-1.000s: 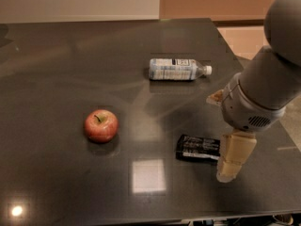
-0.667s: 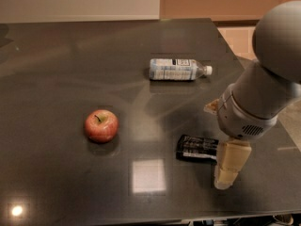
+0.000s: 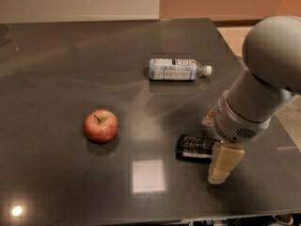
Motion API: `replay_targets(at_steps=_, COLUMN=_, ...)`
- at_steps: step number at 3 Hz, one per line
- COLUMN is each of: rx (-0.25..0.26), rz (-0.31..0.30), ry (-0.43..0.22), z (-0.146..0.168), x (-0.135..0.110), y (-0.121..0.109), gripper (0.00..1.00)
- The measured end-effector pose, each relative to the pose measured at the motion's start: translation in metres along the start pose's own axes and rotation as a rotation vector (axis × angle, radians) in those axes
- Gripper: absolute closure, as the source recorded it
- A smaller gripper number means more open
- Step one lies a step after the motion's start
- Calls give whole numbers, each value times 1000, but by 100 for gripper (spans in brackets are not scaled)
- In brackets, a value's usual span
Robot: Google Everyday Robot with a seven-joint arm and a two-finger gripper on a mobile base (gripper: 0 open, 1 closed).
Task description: Pick rxbar chocolate
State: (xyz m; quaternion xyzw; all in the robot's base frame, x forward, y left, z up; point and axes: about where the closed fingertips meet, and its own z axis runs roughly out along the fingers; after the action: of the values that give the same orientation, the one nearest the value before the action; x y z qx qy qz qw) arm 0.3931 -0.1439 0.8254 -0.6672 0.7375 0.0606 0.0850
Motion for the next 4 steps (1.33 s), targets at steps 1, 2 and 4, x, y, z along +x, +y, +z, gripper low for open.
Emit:
replay_targets(at_steps=1, rx=-15, rz=7, ry=6, z=4, x=1, y=-1, gripper=41)
replay_targets(at_steps=2, rx=-21, rz=13, ry=11, z=3, x=1, y=-3, gripper=66)
replay_targets(at_steps=4, rx=-31, rz=58, ry=-24, z=-13, x=3, y=-10, gripper=100)
